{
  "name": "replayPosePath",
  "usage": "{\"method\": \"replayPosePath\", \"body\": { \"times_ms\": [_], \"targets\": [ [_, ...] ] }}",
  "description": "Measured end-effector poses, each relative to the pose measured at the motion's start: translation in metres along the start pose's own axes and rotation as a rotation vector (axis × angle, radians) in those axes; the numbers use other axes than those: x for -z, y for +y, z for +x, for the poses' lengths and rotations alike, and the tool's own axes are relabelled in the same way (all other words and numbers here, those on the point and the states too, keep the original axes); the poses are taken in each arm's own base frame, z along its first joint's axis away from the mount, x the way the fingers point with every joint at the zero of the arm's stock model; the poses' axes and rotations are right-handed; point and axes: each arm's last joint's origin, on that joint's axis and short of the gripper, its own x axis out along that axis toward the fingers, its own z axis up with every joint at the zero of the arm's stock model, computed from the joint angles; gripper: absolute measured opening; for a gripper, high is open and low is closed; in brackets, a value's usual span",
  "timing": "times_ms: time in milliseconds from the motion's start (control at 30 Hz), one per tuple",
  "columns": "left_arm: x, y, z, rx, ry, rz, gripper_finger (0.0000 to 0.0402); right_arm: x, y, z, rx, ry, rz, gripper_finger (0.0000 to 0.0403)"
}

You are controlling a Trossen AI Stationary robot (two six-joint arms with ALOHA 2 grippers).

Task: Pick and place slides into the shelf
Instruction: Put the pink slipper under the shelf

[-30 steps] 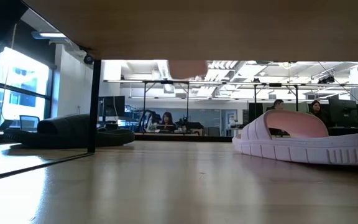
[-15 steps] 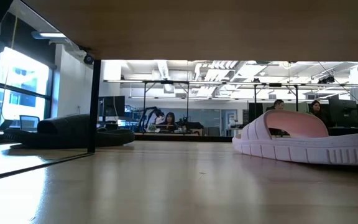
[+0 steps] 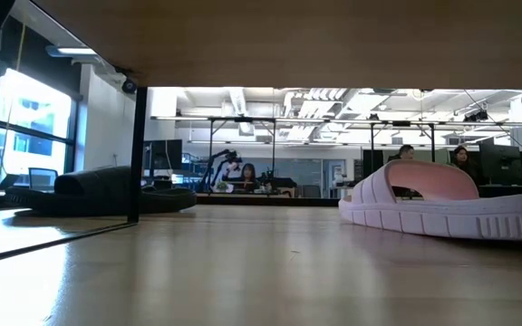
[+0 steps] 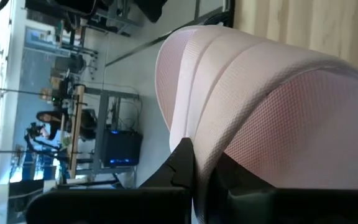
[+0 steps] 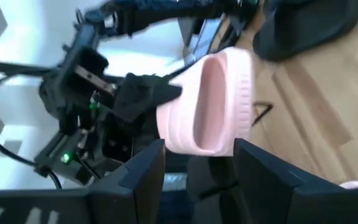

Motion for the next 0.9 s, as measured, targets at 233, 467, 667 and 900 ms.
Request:
{"method": "replayPosePath", "body": {
  "times_ms": [233,467,667,900],
  "targets": [
    [-0.002,-0.005,-0.009,0.009,-0.025,0.021,0.0,0.004,-0.001,0.004,0.075,0.005,0.011,0.0181],
    [-0.005,-0.005,-0.008,0.006,-0.04,0.002,0.0,0.01,-0.007,0.024,0.103,0.092,0.026,0.0181],
    [-0.005,-0.005,-0.008,0.011,-0.046,-0.005,0.0,0.008,-0.012,0.048,0.096,0.159,-0.01,0.0181],
    [-0.006,-0.006,-0.008,0.039,-0.054,-0.007,0.0,0.001,-0.016,0.049,0.091,0.141,-0.046,0.0181]
  ]
}}
